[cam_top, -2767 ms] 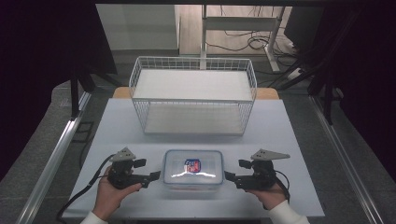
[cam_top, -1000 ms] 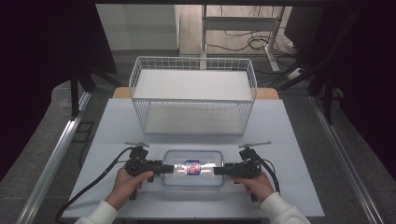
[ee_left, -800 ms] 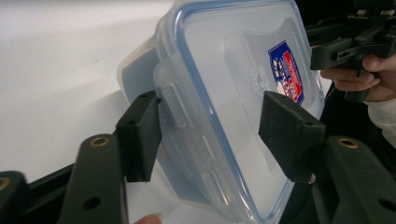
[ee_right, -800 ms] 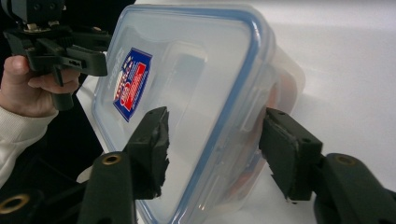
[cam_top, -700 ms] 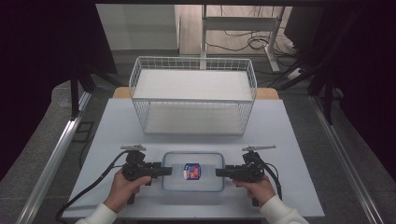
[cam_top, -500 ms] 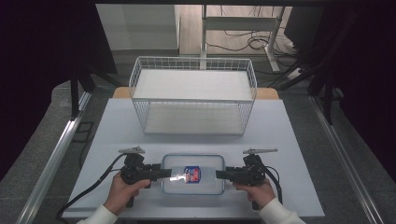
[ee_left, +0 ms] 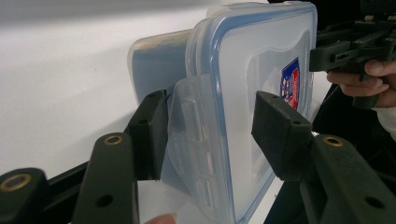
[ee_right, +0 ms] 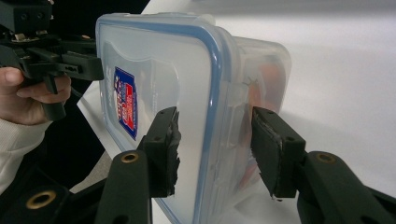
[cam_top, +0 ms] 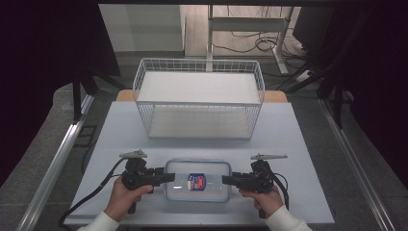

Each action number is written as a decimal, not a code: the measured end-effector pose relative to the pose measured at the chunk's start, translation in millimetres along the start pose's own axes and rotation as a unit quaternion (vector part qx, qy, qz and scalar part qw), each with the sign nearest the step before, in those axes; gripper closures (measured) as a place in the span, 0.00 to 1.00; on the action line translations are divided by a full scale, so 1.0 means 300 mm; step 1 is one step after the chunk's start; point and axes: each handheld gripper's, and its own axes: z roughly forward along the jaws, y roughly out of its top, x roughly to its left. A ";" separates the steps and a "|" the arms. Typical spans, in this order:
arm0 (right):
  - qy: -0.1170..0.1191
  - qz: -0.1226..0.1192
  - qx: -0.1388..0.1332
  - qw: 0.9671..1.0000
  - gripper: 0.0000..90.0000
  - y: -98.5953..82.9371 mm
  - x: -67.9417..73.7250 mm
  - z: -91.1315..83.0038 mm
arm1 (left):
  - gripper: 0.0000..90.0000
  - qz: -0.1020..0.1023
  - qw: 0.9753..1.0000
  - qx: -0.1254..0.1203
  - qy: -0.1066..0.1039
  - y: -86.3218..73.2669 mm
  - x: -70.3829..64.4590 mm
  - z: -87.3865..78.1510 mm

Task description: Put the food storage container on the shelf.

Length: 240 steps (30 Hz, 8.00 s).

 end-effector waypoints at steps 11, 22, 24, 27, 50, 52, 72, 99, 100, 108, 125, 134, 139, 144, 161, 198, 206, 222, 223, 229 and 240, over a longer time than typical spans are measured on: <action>0.002 -0.013 -0.013 1.000 0.59 0.025 0.001 -0.021 | 0.53 0.014 1.000 -0.007 0.002 0.028 -0.019 -0.007; 0.003 -0.031 -0.023 0.999 0.59 0.072 -0.017 -0.033 | 0.55 0.023 1.000 -0.015 0.000 0.069 -0.016 -0.001; 0.003 -0.032 -0.023 0.999 0.59 0.075 -0.019 -0.035 | 0.55 0.025 1.000 -0.016 0.002 0.074 -0.018 0.001; 0.001 -0.033 -0.027 0.999 0.59 0.086 -0.022 -0.039 | 0.55 0.028 0.999 -0.017 0.002 0.089 -0.014 0.005; -0.022 -0.054 -0.066 0.996 0.67 0.324 -0.164 0.058 | 0.60 0.054 0.998 -0.042 0.009 0.274 0.140 0.076; -0.019 -0.046 -0.070 0.996 0.69 0.332 -0.186 0.094 | 0.56 0.053 0.997 -0.038 0.031 0.283 0.173 0.099; -0.033 0.002 -0.100 0.994 0.69 0.360 -0.237 0.167 | 0.58 -0.009 0.997 -0.071 0.031 0.311 0.293 0.155; -0.115 -0.081 -0.098 0.985 0.43 0.248 -0.188 0.062 | 0.27 0.030 0.995 -0.069 0.069 0.206 0.234 0.008; -0.122 -0.115 -0.086 0.982 0.49 0.205 -0.153 0.031 | 0.28 0.034 0.995 -0.067 0.066 0.188 0.225 -0.004; -0.139 -0.210 -0.032 0.967 0.87 0.083 -0.041 0.017 | 0.28 0.085 0.993 -0.040 0.074 0.070 0.125 -0.053; -0.160 -0.300 0.049 0.939 0.99 0.066 0.073 0.279 | 0.27 0.126 0.989 0.007 0.082 -0.031 0.037 -0.045; -0.187 -0.297 0.050 0.935 0.99 0.103 0.063 0.384 | 0.27 0.133 0.987 0.014 0.091 -0.037 0.037 -0.038; -0.184 -0.304 0.053 0.933 0.99 0.111 0.072 0.398 | 0.27 0.134 0.987 0.018 0.092 -0.038 0.038 -0.034; -0.202 -0.299 0.046 0.931 0.99 0.129 0.064 0.406 | 0.26 0.134 0.987 0.019 0.093 -0.040 0.037 -0.034; -0.194 -0.207 -0.012 0.959 0.99 0.312 -0.006 0.470 | 0.26 0.138 0.985 0.028 0.095 -0.041 0.044 -0.026; -0.173 -0.193 -0.022 0.966 0.99 0.417 0.014 0.631 | 0.26 0.146 0.983 0.038 0.101 -0.041 0.053 -0.022; -0.164 -0.221 -0.016 0.961 0.99 0.374 0.038 0.540 | 0.26 0.146 0.983 0.036 0.102 -0.042 0.051 -0.025; -0.135 -0.251 -0.009 0.958 0.98 0.130 0.006 0.105 | 0.25 0.146 0.981 0.027 0.124 -0.048 0.045 -0.023; -0.133 -0.253 -0.010 0.958 0.98 0.089 -0.004 0.039 | 0.25 0.146 0.981 0.024 0.128 -0.050 0.041 -0.028; -0.139 -0.223 -0.010 0.965 0.98 -0.004 -0.042 -0.080 | 0.25 0.157 0.977 0.022 0.145 -0.062 0.033 -0.040; -0.164 -0.199 -0.026 0.966 0.92 -0.075 -0.074 -0.189 | 0.26 0.142 0.979 -0.006 0.147 -0.092 0.024 -0.080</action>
